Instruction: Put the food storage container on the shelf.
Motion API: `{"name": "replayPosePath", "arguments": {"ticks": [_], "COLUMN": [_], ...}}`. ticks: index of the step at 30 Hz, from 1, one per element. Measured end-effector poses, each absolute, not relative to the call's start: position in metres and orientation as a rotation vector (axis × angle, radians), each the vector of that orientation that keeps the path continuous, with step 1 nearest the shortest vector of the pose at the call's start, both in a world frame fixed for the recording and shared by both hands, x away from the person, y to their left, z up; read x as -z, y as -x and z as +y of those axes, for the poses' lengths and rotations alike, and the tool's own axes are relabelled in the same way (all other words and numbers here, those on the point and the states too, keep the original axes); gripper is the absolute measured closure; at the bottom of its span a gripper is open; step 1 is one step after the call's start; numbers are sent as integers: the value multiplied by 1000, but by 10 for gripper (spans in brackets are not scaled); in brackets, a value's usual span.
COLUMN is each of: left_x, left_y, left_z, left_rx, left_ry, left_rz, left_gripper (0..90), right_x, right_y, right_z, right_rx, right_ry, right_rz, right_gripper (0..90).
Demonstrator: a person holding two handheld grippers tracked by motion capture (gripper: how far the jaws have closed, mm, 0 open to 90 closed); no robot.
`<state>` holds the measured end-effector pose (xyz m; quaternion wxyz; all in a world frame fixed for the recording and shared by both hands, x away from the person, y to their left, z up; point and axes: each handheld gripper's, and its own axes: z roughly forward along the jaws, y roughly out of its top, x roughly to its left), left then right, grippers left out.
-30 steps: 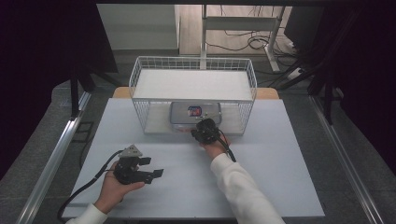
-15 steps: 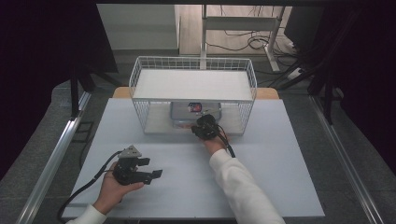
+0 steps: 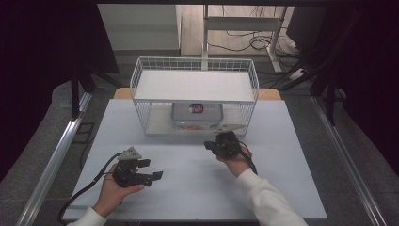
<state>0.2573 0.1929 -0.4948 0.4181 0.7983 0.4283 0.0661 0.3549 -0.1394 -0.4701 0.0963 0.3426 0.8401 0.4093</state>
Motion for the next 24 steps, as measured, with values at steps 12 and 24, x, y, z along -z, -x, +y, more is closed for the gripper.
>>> {"name": "replayPosePath", "arguments": {"ticks": [12, 24], "left_x": [494, 493], "left_y": [-255, -253], "left_z": [192, 192], "left_rx": [-158, -184], "left_ry": [-1994, -1997], "left_rz": [1074, 1071], "left_gripper": [252, 245], "right_x": [464, 468], "right_y": [-274, -267], "right_z": [-248, -263], "right_rx": [-1199, -1179], "right_ry": [-1060, -1049], "right_rz": [2422, 2403], "right_gripper": [871, 296]}}
